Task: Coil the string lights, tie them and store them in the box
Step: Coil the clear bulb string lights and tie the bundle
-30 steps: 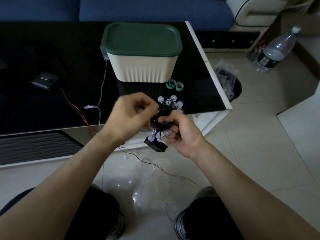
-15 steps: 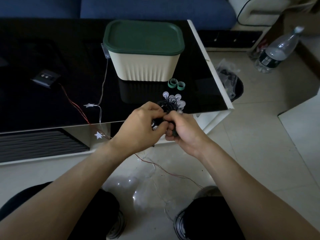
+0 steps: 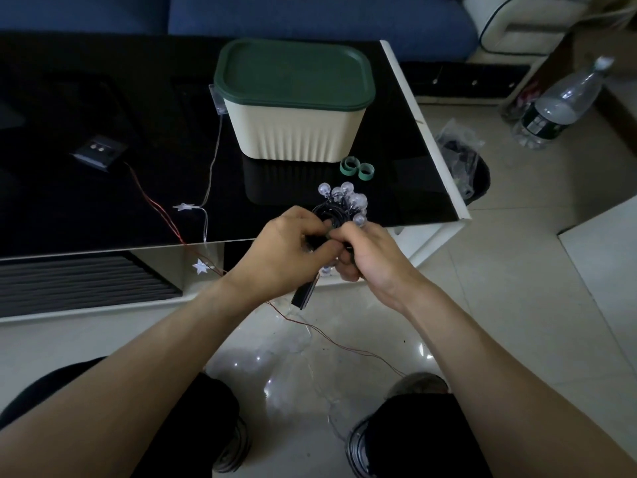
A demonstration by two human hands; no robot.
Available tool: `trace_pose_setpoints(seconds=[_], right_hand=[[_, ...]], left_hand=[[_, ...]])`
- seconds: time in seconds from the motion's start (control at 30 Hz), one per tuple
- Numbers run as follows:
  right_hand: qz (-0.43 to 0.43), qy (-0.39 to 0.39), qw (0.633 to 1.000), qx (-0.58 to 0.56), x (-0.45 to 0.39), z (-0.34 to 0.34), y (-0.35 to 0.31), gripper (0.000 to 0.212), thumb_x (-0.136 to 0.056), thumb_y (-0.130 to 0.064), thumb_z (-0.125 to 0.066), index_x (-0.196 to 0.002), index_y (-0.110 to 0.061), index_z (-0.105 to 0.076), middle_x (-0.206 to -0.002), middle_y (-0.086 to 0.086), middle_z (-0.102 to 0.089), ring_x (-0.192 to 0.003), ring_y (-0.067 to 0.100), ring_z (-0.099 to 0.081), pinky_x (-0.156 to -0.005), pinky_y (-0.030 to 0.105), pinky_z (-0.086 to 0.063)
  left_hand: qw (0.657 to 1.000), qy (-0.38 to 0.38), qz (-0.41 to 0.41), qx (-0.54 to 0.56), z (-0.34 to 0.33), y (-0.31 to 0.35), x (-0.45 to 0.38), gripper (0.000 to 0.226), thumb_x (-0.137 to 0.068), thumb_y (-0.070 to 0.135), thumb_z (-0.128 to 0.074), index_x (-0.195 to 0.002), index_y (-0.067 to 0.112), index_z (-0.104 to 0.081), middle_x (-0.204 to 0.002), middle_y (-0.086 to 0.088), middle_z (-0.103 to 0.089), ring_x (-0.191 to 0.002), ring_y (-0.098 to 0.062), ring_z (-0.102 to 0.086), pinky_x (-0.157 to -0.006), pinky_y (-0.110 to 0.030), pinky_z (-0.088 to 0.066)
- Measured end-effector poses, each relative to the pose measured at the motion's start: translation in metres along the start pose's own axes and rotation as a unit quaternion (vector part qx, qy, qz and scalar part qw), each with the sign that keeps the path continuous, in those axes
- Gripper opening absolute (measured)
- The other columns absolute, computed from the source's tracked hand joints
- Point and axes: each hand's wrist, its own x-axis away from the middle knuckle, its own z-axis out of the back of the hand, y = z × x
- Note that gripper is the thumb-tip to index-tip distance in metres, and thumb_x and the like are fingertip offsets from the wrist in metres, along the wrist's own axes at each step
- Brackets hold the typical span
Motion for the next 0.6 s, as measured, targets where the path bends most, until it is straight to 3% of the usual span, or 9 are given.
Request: trace_pose_setpoints(seconds=[0.13,0.23,0.33,0.43,0.53,0.6], right_hand=[[0.024,0.007,1.000,0.010,0.000,0.000,-0.005,0.026,-0.097,-0.008,-0.044,-0.072,-0.011,-0.046,-0.061,0.008,-0.030,-0.055,0.020,-0.024,-0.060,0.042,-0.015],[0.028,0.015,0.999,0.041,-0.001,0.001,-0.004,0.014,-0.097,-0.008,-0.048,-0.084,-0.006,-0.053,-0.063,0.012,-0.035,-0.052,0.017,-0.033,-0.052,0.034,-0.020],[0.017,0.006,0.998,0.055,-0.001,0.007,-0.004,0.016,-0.096,-0.009,-0.054,-0.097,0.005,-0.060,-0.056,0.001,-0.048,-0.048,0.009,-0.044,-0.047,0.022,-0.033],[0.028,0.014,0.996,0.089,0.001,0.009,-0.004,0.016,-0.097,-0.013,-0.057,-0.099,0.000,-0.066,-0.048,-0.014,-0.053,-0.044,0.000,-0.049,-0.046,0.013,-0.036],[0.055,0.040,0.988,0.135,0.002,0.006,-0.003,0.019,-0.095,-0.020,-0.061,-0.091,-0.002,-0.066,-0.054,-0.013,-0.053,-0.048,0.001,-0.048,-0.053,0.019,-0.037],[0.078,0.061,0.983,0.154,0.002,0.006,-0.005,0.024,-0.094,-0.019,-0.063,-0.090,0.005,-0.064,-0.065,0.000,-0.055,-0.056,0.009,-0.051,-0.058,0.025,-0.040]], left_hand=[[0.994,0.027,0.036,0.098,-0.002,0.006,0.001,0.008,-0.082,0.017,-0.076,-0.090,0.015,-0.074,-0.105,0.000,-0.062,-0.063,-0.001,-0.060,-0.067,-0.027,-0.051],[0.994,0.029,0.051,0.090,-0.006,0.011,0.004,0.013,-0.079,0.023,-0.077,-0.086,0.013,-0.070,-0.093,-0.008,-0.066,-0.054,-0.008,-0.056,-0.058,-0.037,-0.052],[0.996,0.048,0.051,0.052,-0.012,0.015,0.007,0.010,-0.075,0.030,-0.078,-0.077,0.028,-0.068,-0.091,0.005,-0.061,-0.061,-0.002,-0.059,-0.056,-0.021,-0.051],[0.994,0.079,0.054,0.044,-0.018,0.013,0.006,0.024,-0.074,0.021,-0.079,-0.061,0.035,-0.064,-0.089,0.009,-0.057,-0.054,0.004,-0.054,-0.050,-0.010,-0.040],[0.992,0.093,0.069,0.053,-0.022,0.008,0.002,0.012,-0.073,0.017,-0.076,-0.080,0.021,-0.067,-0.093,0.006,-0.059,-0.050,0.003,-0.052,-0.050,-0.011,-0.040],[0.992,0.098,0.068,0.048,-0.023,0.006,0.001,0.012,-0.074,0.015,-0.075,-0.082,0.018,-0.067,-0.091,0.007,-0.059,-0.050,0.003,-0.051,-0.049,-0.010,-0.038]])
